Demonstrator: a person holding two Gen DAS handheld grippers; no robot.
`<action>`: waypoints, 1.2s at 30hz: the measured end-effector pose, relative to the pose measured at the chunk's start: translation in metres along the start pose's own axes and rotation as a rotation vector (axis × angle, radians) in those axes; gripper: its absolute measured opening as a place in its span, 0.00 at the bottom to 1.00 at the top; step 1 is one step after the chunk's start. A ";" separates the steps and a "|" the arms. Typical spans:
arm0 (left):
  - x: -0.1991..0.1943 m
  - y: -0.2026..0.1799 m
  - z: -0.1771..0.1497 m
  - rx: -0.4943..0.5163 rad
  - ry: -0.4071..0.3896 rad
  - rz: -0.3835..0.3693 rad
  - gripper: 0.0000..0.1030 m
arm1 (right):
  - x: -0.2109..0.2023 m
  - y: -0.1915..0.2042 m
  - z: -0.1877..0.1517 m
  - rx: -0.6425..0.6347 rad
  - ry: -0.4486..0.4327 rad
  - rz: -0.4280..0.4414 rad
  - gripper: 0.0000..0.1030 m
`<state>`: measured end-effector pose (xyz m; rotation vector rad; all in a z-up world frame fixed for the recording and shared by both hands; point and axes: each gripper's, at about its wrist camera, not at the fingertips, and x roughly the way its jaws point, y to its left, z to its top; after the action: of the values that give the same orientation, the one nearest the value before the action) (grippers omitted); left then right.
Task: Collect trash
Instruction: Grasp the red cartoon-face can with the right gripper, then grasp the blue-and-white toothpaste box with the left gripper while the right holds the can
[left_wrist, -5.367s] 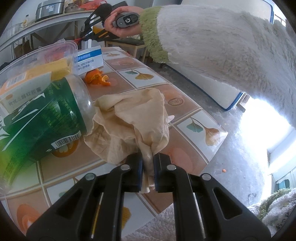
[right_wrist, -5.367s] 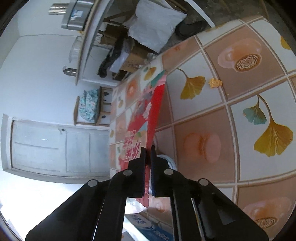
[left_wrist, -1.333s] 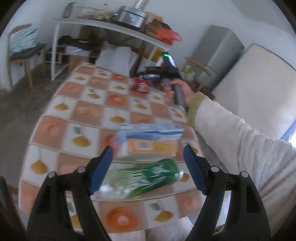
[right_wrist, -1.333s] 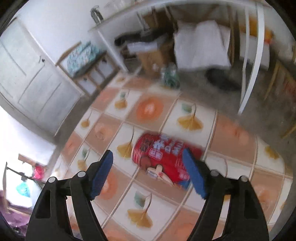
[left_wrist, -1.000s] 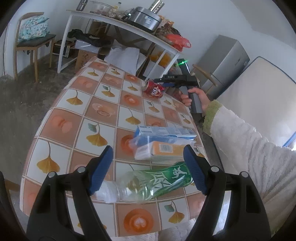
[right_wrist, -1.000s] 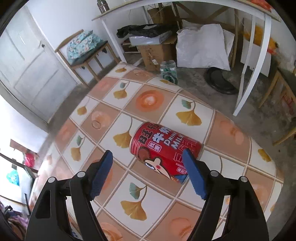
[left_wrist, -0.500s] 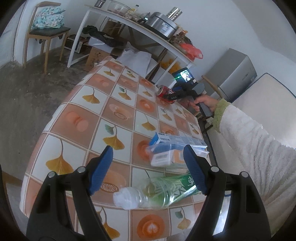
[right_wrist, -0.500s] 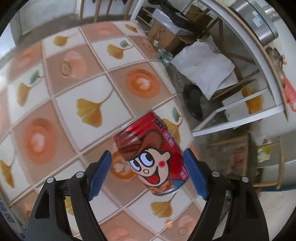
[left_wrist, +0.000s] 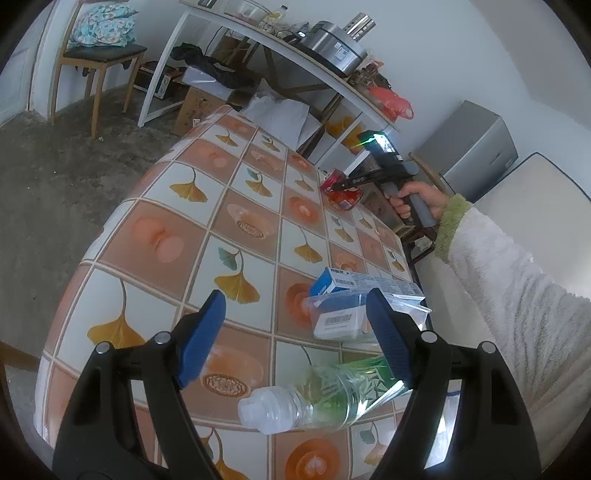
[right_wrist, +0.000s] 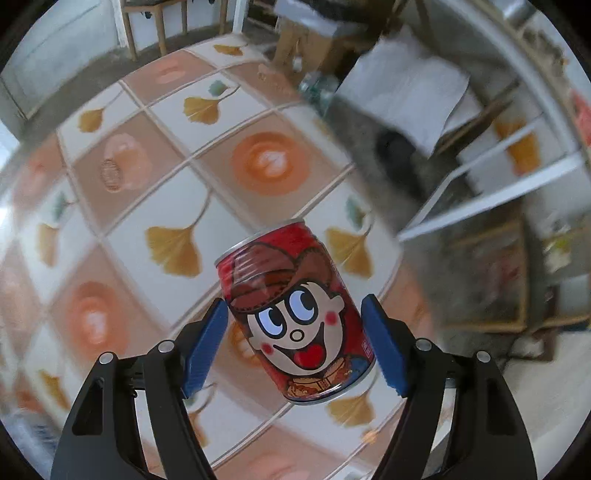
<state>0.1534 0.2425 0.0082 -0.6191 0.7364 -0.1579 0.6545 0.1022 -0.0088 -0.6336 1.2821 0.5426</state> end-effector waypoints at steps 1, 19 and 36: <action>0.003 0.002 0.000 -0.006 0.004 -0.002 0.72 | -0.001 0.000 -0.002 0.024 0.028 0.063 0.70; 0.006 -0.014 0.013 0.061 0.015 0.029 0.72 | -0.002 0.033 -0.085 0.282 -0.006 0.126 0.62; 0.144 -0.144 0.063 0.568 0.433 -0.189 0.78 | -0.128 -0.013 -0.324 0.675 -0.390 0.212 0.62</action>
<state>0.3125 0.1058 0.0438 -0.1031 0.9960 -0.6665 0.4111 -0.1361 0.0659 0.1681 1.0706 0.3471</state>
